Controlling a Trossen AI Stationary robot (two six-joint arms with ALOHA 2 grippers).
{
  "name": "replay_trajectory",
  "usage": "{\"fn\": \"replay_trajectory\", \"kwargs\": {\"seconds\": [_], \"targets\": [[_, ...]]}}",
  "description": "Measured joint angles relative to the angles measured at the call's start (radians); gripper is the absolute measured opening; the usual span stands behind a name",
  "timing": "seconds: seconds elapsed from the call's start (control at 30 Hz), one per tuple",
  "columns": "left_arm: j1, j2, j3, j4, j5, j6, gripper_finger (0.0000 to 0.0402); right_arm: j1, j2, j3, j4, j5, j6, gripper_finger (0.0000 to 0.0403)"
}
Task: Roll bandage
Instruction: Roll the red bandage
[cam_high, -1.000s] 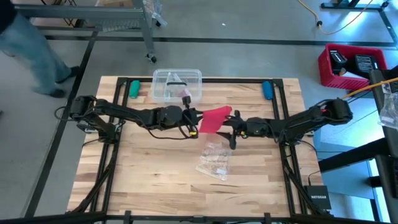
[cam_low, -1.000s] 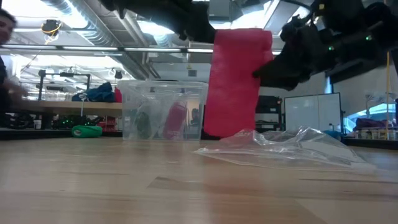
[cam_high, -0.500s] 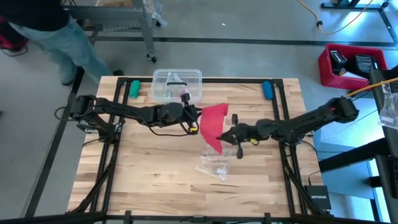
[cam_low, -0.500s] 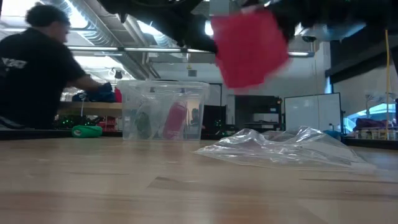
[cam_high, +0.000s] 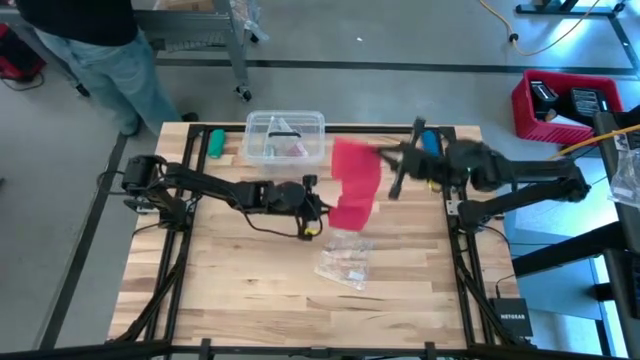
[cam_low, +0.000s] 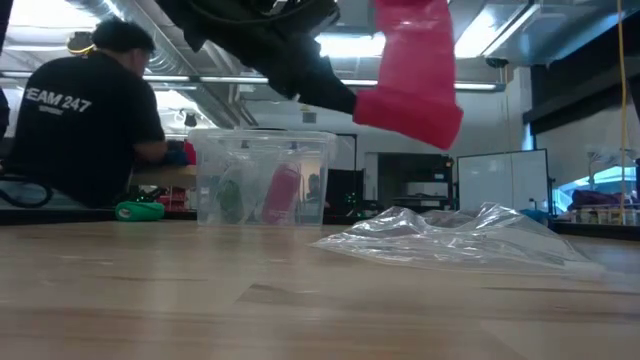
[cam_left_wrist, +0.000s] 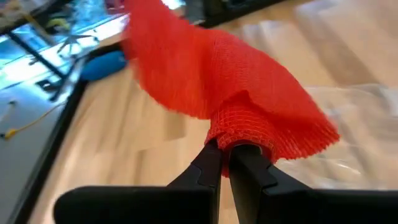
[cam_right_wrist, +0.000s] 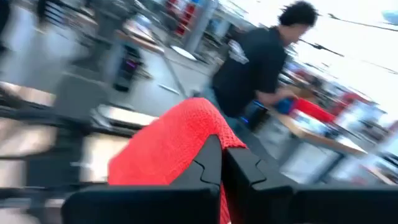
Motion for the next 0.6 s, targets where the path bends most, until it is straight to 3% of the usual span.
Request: {"fn": "replay_trajectory", "kwargs": {"seconds": [0.2, 0.43, 0.6], "targets": [[-0.063, 0.006, 0.0, 0.004, 0.008, -0.016, 0.0013, -0.159, 0.003, 0.008, 0.007, -0.065, 0.001, 0.0005], [-0.019, 0.038, 0.0, -0.031, -0.052, -0.104, 0.0013, -0.143, 0.02, 0.157, 0.024, -0.3, 0.081, 0.0004], [-0.012, 0.089, -0.001, -0.01, 0.012, -0.079, 0.0013, -0.155, 0.041, 0.264, 0.002, -0.278, 0.061, 0.0004]]}}
